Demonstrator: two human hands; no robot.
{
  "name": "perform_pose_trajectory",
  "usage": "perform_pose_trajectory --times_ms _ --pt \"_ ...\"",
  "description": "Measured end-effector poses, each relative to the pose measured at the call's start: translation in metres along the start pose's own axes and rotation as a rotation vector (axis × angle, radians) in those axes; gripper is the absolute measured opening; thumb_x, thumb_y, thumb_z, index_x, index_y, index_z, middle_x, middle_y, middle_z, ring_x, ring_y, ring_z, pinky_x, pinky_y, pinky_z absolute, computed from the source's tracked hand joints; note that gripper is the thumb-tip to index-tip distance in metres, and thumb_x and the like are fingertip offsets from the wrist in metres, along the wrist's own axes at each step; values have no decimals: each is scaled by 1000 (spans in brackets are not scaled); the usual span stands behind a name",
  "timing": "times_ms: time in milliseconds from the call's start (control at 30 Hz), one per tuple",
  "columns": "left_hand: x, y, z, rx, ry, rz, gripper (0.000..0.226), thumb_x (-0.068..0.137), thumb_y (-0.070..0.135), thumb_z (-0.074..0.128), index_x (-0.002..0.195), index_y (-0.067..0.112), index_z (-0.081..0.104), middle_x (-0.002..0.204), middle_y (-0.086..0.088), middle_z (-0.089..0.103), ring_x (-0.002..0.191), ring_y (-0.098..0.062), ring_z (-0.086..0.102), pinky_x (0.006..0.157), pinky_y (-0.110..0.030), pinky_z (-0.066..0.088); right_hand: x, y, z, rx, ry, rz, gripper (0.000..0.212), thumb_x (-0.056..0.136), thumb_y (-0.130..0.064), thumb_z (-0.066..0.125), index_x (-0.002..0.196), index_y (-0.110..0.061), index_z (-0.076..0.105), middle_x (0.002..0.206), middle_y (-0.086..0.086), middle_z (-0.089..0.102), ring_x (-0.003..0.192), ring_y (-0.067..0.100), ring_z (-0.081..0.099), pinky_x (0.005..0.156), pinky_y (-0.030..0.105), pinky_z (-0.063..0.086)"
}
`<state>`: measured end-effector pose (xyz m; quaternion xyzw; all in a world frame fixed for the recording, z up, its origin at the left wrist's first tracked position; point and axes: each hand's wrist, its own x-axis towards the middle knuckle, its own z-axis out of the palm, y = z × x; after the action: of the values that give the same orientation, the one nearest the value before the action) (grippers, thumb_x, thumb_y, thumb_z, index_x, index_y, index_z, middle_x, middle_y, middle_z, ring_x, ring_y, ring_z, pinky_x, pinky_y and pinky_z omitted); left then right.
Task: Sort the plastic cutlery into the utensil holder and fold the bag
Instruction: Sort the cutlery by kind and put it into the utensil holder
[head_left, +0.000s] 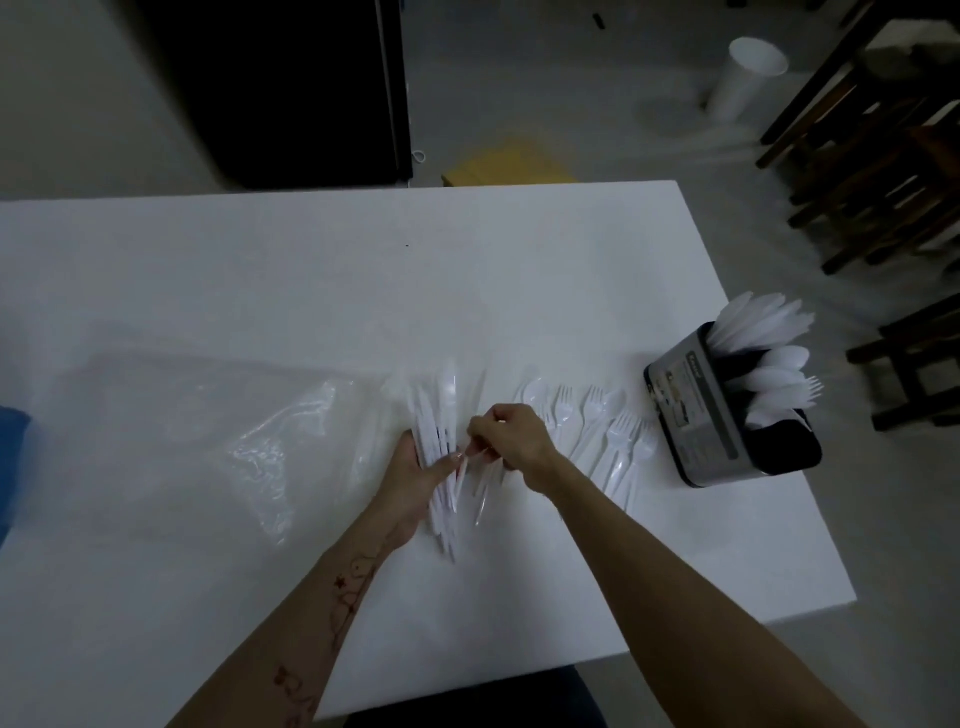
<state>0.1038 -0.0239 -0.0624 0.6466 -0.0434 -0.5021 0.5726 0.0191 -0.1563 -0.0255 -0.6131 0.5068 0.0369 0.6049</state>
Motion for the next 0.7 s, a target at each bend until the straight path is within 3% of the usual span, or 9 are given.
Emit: perform_pose_trajectory --times_ms 67,133,200,300,367,500,600,700 --pt "-1 -2 0 10 -48 -24 50 83 3 70 127 10 47 122 -9 63 111 -23 63 97 -40 50 -2 4 0 5 -19 0 15 87 -20 65 77 -9 65 73 4 75 49 6 58 39 17 33" --pt "-3 -4 0 10 -55 -34 56 80 -1 71 128 10 45 123 -7 63 113 -20 61 93 -34 51 -3 8 -1 12 19 -8 24 90 -29 67 79 -7 68 73 4 75 47 4 58 40 16 38" --pt "-7 -5 1 -31 -31 -25 54 80 -8 67 127 10 45 121 -8 63 109 -18 63 84 -25 54 -2 17 -2 -56 224 -3 34 93 -38 64 80 -6 68 72 4 71 55 9 62 52 22 48" --pt "-10 -9 0 -84 18 -14 54 82 -14 61 130 2 41 118 -16 63 105 -22 64 75 -22 57 -4 33 -5 -325 461 77 33 95 -45 57 94 -11 58 85 2 64 77 21 61 66 30 44" --pt "-12 -11 -1 -112 26 -31 51 84 -13 59 129 1 40 117 -19 62 100 -28 64 75 -24 58 -4 42 -6 -390 434 79 33 95 -45 57 102 -13 54 89 2 62 82 23 63 68 32 44" --pt "-17 -9 3 -159 35 -64 39 90 -13 51 119 10 38 110 -13 60 85 -22 64 70 -24 57 0 48 -15 -401 422 87 28 94 -36 57 106 -10 54 93 5 63 83 24 62 68 33 47" --pt "-19 -7 5 -214 35 -74 40 91 -13 49 123 7 36 113 -15 58 84 -21 62 75 -29 55 3 53 -24 -386 447 130 33 92 -34 59 111 -7 54 100 10 66 90 28 65 73 36 52" --pt "-22 -5 4 -219 4 -76 44 91 -13 49 128 7 38 113 -12 59 87 -21 63 81 -33 53 4 51 -22 -399 486 56 34 93 -38 60 108 -9 52 95 9 66 86 28 66 76 41 56"
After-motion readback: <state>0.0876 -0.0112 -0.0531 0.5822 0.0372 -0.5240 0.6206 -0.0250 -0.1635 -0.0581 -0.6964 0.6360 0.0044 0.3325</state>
